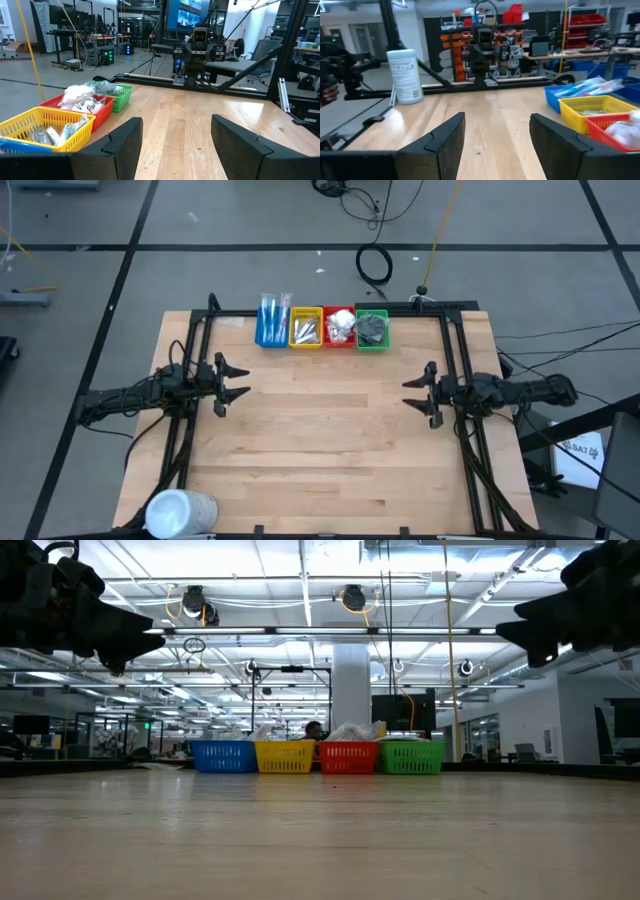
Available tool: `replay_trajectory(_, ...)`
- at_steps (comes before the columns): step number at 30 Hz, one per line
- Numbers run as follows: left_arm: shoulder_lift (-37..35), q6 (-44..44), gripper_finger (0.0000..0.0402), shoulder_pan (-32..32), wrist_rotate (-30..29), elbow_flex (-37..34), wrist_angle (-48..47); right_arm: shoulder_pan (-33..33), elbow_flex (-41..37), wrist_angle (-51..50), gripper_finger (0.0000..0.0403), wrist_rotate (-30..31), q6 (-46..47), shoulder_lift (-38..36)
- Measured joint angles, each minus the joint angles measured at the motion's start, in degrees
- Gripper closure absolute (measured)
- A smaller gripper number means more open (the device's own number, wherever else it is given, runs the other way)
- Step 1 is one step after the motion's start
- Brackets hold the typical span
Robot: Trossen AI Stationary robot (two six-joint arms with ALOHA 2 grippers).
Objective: Pick & Place Travel size toiletries
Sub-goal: Return to home position
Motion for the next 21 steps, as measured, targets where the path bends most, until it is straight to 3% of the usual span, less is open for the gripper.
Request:
replay_trajectory(8, 0.00, -0.13, 0.0169, 0.00, 0.00, 0.04, -0.56, -5.00, -0.14, -1.71, 0.0193, -6.06, 0.11, 0.00)
replay_trajectory(21, 0.00, -1.29, 0.0169, 0.00, 0.00, 0.07, -0.73, -6.68, -1.28, -0.83, 0.0193, -6.16, 0.07, 0.28)
